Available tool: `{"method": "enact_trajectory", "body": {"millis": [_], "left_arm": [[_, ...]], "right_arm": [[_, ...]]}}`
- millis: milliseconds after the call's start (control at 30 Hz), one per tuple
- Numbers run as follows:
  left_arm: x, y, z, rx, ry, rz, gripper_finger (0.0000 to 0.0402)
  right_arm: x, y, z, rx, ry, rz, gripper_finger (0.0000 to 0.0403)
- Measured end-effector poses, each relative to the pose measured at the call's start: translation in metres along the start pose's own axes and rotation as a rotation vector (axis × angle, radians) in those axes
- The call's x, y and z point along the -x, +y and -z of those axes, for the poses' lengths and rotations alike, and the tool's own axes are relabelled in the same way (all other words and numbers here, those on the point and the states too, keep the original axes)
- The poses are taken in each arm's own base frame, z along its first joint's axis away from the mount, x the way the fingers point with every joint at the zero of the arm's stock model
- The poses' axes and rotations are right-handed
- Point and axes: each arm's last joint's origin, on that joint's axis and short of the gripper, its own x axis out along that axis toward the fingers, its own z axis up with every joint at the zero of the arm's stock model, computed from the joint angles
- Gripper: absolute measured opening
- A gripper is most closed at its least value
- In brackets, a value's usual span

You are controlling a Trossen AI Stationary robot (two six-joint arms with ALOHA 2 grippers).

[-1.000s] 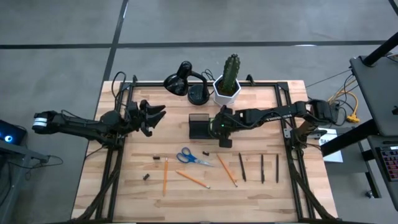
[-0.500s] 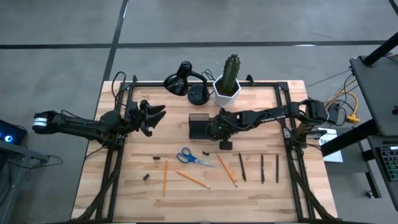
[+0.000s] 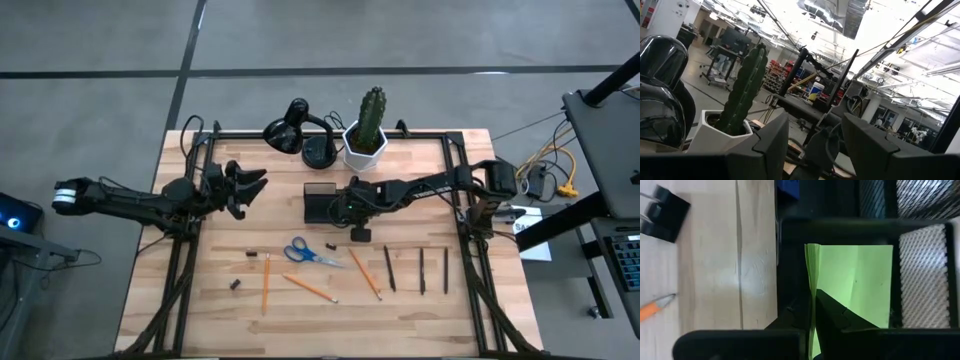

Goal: Pick and place office supplies into organizer
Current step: Put the green sticky notes into the mesh desk organizer

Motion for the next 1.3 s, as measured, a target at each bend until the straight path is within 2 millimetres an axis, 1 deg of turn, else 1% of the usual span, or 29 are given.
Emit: {"method": "enact_trajectory", "body": {"millis": [967,1200,1300], "left_arm": [[-0.0009,0.0003,0.0016,-0.001,0.000,0.000,0.0168],[-0.0009,0.0003,0.0016,-0.001,0.001,0.000,0.0168],[-0.0009,0.0003,0.0016,-0.002,0.001,0.000,0.0168]], "right_arm": [[-0.0018,0.0003,0.0002,0.015,0.003,-0.005,0.0008],[-0.0017,0.0006,0.0052,0.030,0.054,-0.011,0.0008],[-0.0011,0.0004,0.0033,0.017,0.043,-0.009,0.0008]]}}
